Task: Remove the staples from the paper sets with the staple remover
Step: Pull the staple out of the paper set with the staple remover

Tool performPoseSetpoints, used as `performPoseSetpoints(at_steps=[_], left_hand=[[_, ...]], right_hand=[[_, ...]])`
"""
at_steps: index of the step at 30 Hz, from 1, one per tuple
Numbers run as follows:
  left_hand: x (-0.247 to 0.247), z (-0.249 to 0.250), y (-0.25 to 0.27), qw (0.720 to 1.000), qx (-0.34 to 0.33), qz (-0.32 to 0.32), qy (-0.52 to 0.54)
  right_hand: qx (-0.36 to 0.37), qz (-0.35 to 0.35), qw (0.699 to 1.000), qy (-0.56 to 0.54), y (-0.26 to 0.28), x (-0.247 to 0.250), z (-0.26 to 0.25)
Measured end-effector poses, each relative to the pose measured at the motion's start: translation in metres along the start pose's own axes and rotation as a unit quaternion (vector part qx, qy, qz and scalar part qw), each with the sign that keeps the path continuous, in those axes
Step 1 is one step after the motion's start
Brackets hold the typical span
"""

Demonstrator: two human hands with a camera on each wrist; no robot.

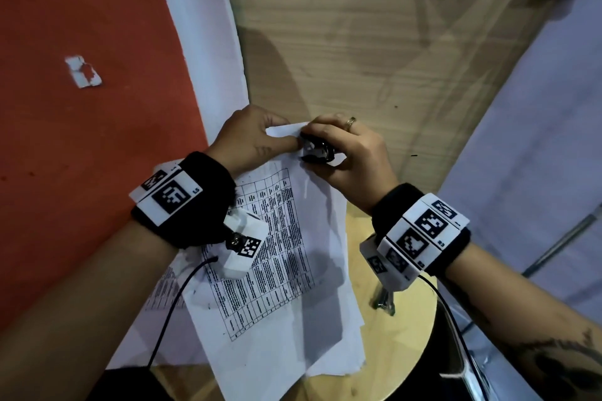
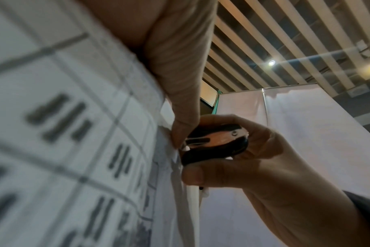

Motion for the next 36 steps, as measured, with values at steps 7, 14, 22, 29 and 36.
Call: performPoseSetpoints(at_steps=[7, 14, 22, 29, 36], left_hand=[[0.002, 0.006, 0.003, 1.0, -0.008, 0.0, 0.004], [0.0, 0.008, 0.005, 0.999, 0.002, -0.025, 0.032], [-0.002, 0.015, 0.012, 0.993, -0.004, -0.06, 0.098], [-0.005, 0.017, 0.015, 0.982, -0.003, -0.077, 0.175], [-0.006, 0.019, 0.018, 0.97, -0.013, -0.071, 0.231]], right_hand=[[0.014, -0.003, 1.0, 0.003, -0.001, 0.005, -0.007], [-0.007, -0.007, 1.0, -0.016, -0.002, 0.009, -0.009], [-0.025, 0.006, 0.999, -0.021, -0.005, 0.012, -0.01], [-0.046, 0.027, 0.997, -0.049, -0.005, 0.017, -0.011], [-0.137, 0.042, 0.974, -0.178, -0.005, 0.021, -0.003]])
Point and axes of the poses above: each hand's wrist, its own y-axis away from the middle knuckle, its own x-axis out of the back of the hand, z = x × y, the point moved 5 cm from there along -y, towards the middle knuckle, and after that the axes turned 3 degrees about -z, right-handed, at the moved point
